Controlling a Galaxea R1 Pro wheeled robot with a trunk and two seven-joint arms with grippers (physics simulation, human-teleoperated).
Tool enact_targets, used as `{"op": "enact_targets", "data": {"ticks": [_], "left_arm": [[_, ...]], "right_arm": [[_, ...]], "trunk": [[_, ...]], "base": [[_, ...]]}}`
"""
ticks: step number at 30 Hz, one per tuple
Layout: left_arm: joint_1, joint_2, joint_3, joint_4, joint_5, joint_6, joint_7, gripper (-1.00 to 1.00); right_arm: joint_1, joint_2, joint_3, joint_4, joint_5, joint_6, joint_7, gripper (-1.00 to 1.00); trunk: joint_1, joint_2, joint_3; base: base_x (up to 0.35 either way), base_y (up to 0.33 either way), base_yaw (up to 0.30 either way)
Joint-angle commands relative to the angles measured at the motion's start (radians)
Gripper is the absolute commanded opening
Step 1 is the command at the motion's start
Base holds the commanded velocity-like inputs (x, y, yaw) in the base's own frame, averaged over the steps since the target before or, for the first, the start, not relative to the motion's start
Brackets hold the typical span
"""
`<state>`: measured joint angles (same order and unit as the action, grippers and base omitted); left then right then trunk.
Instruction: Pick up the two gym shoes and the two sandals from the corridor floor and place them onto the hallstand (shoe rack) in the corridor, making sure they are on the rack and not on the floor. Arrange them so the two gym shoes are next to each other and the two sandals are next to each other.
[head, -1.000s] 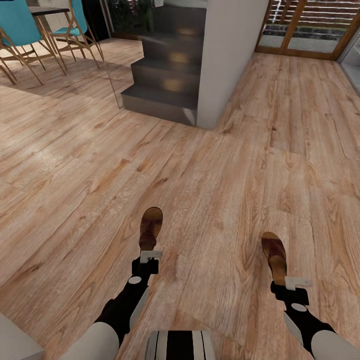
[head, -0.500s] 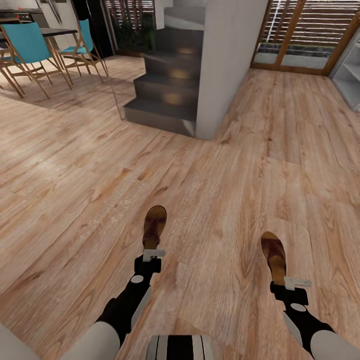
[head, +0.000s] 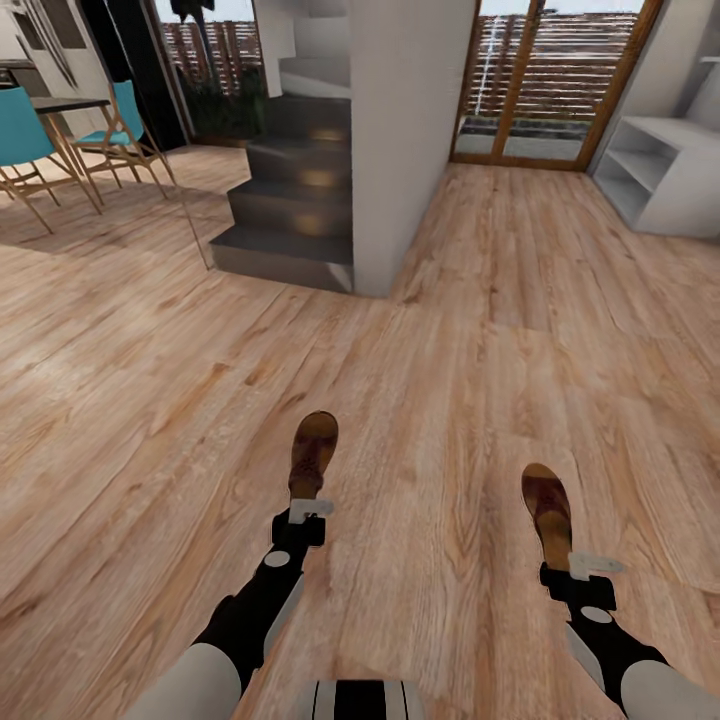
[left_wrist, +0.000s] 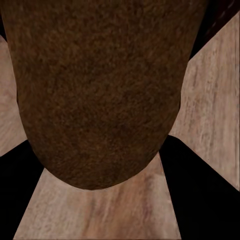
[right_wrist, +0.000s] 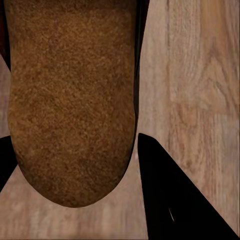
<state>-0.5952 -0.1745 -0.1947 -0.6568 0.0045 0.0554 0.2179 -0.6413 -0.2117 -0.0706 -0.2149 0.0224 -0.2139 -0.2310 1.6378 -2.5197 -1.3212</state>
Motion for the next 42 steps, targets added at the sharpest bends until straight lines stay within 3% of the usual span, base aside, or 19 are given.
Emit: {"op": "enact_targets", "data": {"ticks": [1,10,20,30,42], "left_arm": [[0.000,0.000,0.000,0.000,0.000,0.001,0.000,-1.00],[0.000,0.000,0.000,0.004,0.076,0.002,0.000,-1.00],[0.000,0.000,0.000,0.003,0.084,0.001,0.000,-1.00],[0.000,0.000,0.000,0.001,0.086,0.002,0.000,-1.00],[0.000,0.000,-0.006,0.003,0.086,0.030,0.002,-1.00]], "right_arm": [[0.000,0.000,0.000,0.000,-0.004,-0.001,-0.001,-1.00],[0.000,0.007,0.001,0.000,-0.004,0.001,-0.001,-1.00],[0.000,0.012,0.001,0.000,-0.004,0.001,-0.001,-1.00],[0.000,0.019,0.000,0.000,-0.004,0.001,-0.001,-1.00],[0.000,0.025,0.000,0.000,-0.003,0.001,-0.001,-1.00]], "trunk": [[0.000,0.000,0.004],[-0.004,0.002,0.039],[-0.005,0.003,0.047],[-0.010,0.005,0.085],[-0.010,0.005,0.085]], "base": [[0.000,0.000,-0.288],[0.000,0.000,-0.288],[0.000,0.000,-0.288],[0.000,0.000,-0.288],[0.158,0.000,-0.139]]}}
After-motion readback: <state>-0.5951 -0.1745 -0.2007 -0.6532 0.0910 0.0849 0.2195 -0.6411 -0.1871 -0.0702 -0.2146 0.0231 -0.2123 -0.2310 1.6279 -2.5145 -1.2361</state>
